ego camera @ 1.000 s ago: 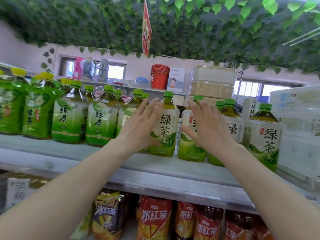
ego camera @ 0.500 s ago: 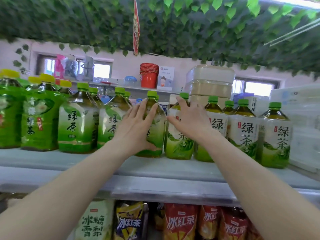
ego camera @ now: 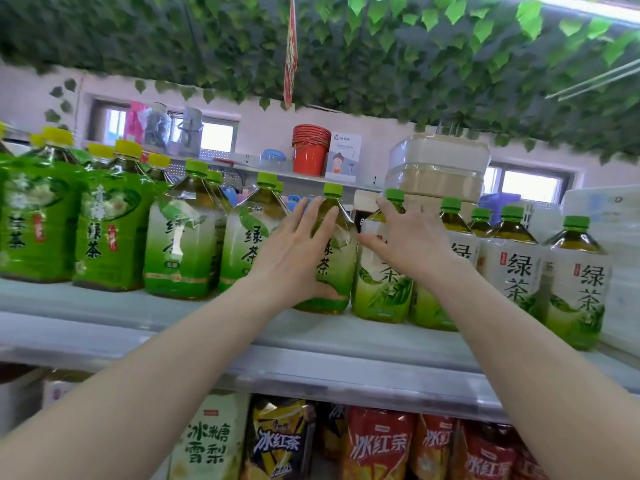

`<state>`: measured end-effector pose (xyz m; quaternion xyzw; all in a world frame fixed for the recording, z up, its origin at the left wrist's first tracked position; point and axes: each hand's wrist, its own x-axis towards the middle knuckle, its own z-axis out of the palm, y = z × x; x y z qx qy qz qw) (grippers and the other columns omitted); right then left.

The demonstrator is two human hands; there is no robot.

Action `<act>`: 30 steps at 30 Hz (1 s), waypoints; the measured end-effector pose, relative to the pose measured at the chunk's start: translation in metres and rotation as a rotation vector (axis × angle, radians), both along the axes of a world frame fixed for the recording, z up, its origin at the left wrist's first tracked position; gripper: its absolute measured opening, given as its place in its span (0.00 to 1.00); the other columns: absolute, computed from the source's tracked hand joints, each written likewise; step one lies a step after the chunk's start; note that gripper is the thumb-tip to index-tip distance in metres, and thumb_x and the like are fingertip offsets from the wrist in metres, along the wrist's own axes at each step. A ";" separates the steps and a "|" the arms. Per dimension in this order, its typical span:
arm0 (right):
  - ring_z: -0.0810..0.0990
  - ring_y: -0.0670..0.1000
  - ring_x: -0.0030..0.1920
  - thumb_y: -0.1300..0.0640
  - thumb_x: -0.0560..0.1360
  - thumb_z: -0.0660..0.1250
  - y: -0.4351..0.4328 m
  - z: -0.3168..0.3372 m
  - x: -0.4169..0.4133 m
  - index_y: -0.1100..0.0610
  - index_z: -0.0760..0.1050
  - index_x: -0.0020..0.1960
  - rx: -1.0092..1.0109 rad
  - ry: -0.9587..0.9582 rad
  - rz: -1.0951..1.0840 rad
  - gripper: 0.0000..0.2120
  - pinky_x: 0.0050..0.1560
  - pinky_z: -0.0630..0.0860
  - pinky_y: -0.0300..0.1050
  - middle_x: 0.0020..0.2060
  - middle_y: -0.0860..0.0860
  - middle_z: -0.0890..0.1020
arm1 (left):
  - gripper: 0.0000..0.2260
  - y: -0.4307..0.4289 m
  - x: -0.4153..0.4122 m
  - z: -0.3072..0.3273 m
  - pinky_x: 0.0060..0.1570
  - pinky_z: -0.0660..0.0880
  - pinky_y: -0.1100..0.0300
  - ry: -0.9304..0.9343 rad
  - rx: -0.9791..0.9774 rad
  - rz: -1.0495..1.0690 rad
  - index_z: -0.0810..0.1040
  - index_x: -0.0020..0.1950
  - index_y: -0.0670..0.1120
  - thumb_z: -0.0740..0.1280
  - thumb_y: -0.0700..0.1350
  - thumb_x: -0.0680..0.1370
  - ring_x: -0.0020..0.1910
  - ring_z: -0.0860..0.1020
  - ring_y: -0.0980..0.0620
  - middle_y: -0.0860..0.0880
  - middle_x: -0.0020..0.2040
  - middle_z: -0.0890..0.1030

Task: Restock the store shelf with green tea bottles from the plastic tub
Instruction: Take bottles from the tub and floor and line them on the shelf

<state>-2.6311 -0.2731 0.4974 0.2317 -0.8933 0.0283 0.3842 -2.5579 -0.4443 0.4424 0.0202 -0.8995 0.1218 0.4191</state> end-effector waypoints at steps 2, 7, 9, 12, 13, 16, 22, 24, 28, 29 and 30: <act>0.65 0.63 0.70 0.33 0.76 0.58 -0.005 -0.002 0.004 0.50 0.55 0.78 -0.020 0.163 0.063 0.36 0.69 0.64 0.58 0.70 0.62 0.66 | 0.58 -0.017 0.013 0.005 0.77 0.43 0.46 0.044 -0.017 0.043 0.37 0.79 0.49 0.71 0.70 0.65 0.79 0.39 0.44 0.45 0.80 0.40; 0.59 0.61 0.75 0.31 0.72 0.64 -0.033 -0.018 0.016 0.42 0.47 0.79 0.149 0.130 0.298 0.43 0.76 0.55 0.58 0.76 0.59 0.58 | 0.61 -0.066 0.038 0.006 0.75 0.49 0.44 -0.067 0.078 0.112 0.37 0.79 0.52 0.74 0.70 0.62 0.79 0.41 0.43 0.48 0.80 0.38; 0.58 0.62 0.76 0.30 0.71 0.65 -0.040 -0.026 0.012 0.42 0.43 0.79 0.211 0.123 0.240 0.47 0.77 0.51 0.60 0.78 0.61 0.54 | 0.61 -0.068 0.038 0.003 0.74 0.53 0.44 -0.078 0.066 0.115 0.38 0.79 0.52 0.75 0.69 0.61 0.79 0.42 0.42 0.48 0.80 0.38; 0.62 0.62 0.75 0.29 0.70 0.65 -0.044 -0.031 0.007 0.44 0.42 0.79 0.225 0.143 0.201 0.49 0.77 0.48 0.61 0.77 0.62 0.55 | 0.61 -0.066 0.038 0.004 0.74 0.54 0.45 -0.064 0.063 0.114 0.40 0.80 0.51 0.75 0.68 0.61 0.79 0.44 0.41 0.48 0.80 0.39; 0.62 0.62 0.75 0.29 0.70 0.65 -0.044 -0.032 0.007 0.44 0.42 0.79 0.221 0.143 0.199 0.49 0.77 0.48 0.61 0.77 0.62 0.56 | 0.61 -0.066 0.038 0.004 0.74 0.54 0.45 -0.065 0.064 0.119 0.39 0.80 0.51 0.75 0.68 0.61 0.79 0.45 0.41 0.48 0.80 0.39; 0.62 0.62 0.75 0.30 0.70 0.66 -0.045 -0.033 0.009 0.44 0.42 0.79 0.212 0.134 0.198 0.49 0.77 0.49 0.61 0.77 0.62 0.56 | 0.61 -0.066 0.038 0.003 0.73 0.57 0.44 -0.064 0.077 0.136 0.39 0.80 0.52 0.76 0.68 0.61 0.79 0.46 0.41 0.49 0.80 0.39; 0.57 0.61 0.77 0.32 0.72 0.65 -0.049 -0.035 0.025 0.45 0.43 0.80 0.181 0.120 0.186 0.47 0.77 0.48 0.59 0.78 0.62 0.53 | 0.58 -0.078 0.047 -0.006 0.75 0.52 0.47 0.005 0.008 0.100 0.42 0.80 0.48 0.73 0.69 0.64 0.79 0.47 0.42 0.46 0.81 0.44; 0.55 0.61 0.77 0.35 0.75 0.64 -0.058 -0.038 0.039 0.47 0.45 0.80 0.151 0.146 0.230 0.43 0.78 0.49 0.57 0.78 0.60 0.53 | 0.58 -0.097 0.063 -0.008 0.76 0.48 0.48 0.070 -0.014 0.107 0.45 0.80 0.46 0.73 0.69 0.64 0.79 0.47 0.42 0.44 0.81 0.47; 0.57 0.61 0.77 0.38 0.76 0.65 -0.094 -0.042 0.065 0.48 0.48 0.80 0.082 0.122 0.310 0.41 0.76 0.53 0.55 0.77 0.60 0.57 | 0.59 -0.142 0.095 -0.011 0.76 0.49 0.46 -0.014 0.060 0.131 0.41 0.80 0.49 0.77 0.64 0.63 0.79 0.41 0.43 0.46 0.80 0.40; 0.58 0.61 0.76 0.37 0.76 0.65 -0.104 -0.042 0.067 0.48 0.48 0.79 0.075 0.103 0.313 0.41 0.76 0.54 0.56 0.77 0.60 0.57 | 0.59 -0.148 0.099 -0.012 0.75 0.51 0.45 -0.058 0.063 0.129 0.40 0.80 0.51 0.77 0.63 0.63 0.79 0.40 0.42 0.48 0.80 0.38; 0.58 0.61 0.76 0.37 0.76 0.65 -0.114 -0.043 0.068 0.48 0.48 0.79 0.072 0.091 0.311 0.41 0.76 0.54 0.57 0.77 0.60 0.57 | 0.59 -0.151 0.102 -0.014 0.74 0.54 0.44 -0.089 0.062 0.128 0.39 0.80 0.52 0.78 0.61 0.64 0.78 0.39 0.42 0.49 0.80 0.35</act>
